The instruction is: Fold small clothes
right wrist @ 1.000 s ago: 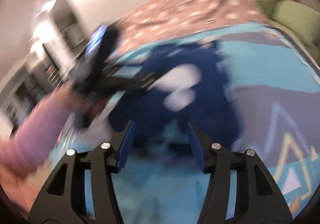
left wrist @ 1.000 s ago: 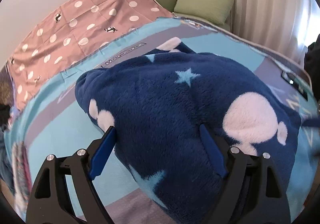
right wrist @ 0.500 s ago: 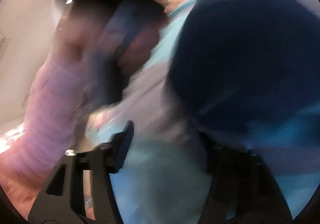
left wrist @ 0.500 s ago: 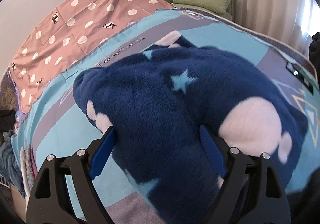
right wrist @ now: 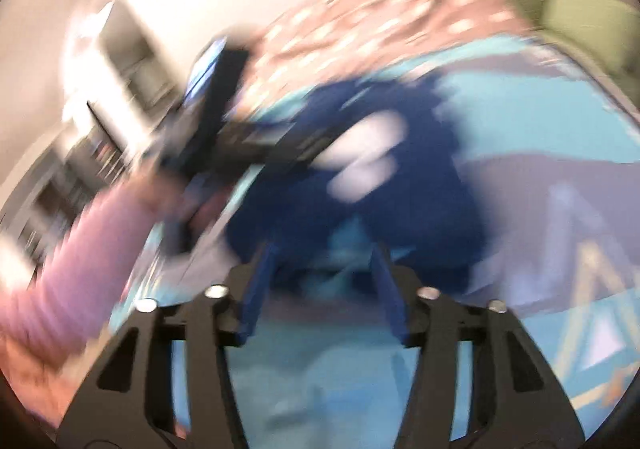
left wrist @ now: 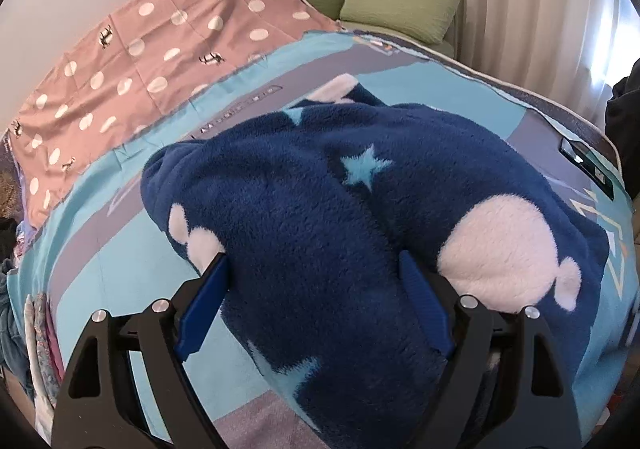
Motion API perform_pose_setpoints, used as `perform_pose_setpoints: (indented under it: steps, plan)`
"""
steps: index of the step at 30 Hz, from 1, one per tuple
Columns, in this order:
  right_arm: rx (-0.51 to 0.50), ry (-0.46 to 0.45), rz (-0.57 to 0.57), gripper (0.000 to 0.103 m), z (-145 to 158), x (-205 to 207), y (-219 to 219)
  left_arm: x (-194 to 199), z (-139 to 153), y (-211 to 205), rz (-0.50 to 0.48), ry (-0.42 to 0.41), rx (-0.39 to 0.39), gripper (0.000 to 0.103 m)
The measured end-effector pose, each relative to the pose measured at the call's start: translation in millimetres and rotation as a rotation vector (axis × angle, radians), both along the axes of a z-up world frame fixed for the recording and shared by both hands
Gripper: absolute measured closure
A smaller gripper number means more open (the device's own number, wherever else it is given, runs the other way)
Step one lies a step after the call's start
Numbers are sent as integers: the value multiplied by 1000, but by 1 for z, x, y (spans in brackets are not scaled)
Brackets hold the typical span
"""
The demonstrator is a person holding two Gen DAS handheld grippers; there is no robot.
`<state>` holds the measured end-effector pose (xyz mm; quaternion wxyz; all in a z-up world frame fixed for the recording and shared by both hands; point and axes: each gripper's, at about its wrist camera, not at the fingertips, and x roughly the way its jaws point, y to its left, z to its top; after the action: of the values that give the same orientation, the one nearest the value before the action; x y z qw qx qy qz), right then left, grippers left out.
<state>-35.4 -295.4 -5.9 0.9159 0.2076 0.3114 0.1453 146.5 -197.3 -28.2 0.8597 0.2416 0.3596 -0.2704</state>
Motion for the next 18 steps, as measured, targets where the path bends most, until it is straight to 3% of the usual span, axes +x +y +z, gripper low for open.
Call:
perform_pose_setpoints:
  steps: [2, 4, 6, 8, 9, 11, 14, 18]
  plan:
    - [16, -28, -72, 72, 8, 6, -18, -3, 1, 1, 2, -20, -14, 19]
    - [41, -44, -40, 74, 12, 18, -14, -4, 2, 3, 5, -23, -28, 19]
    - [-12, -42, -38, 74, 12, 31, -6, -4, 1, 4, 4, -24, -38, 19]
    - [-57, 98, -68, 78, -10, 55, 1, -4, -1, 4, 2, -27, -39, 19]
    - [-12, 166, -57, 82, -27, 60, -6, -4, -2, 3, 2, -27, -38, 19]
    - [71, 177, -28, 85, -46, 73, -20, -5, -6, 0, -7, -38, -24, 19]
    - [65, 185, -38, 86, -42, 68, -23, -10, -10, -4, -11, -81, -9, 18]
    - [36, 165, -46, 84, -17, 49, -20, -6, -2, 4, 6, -40, -43, 19]
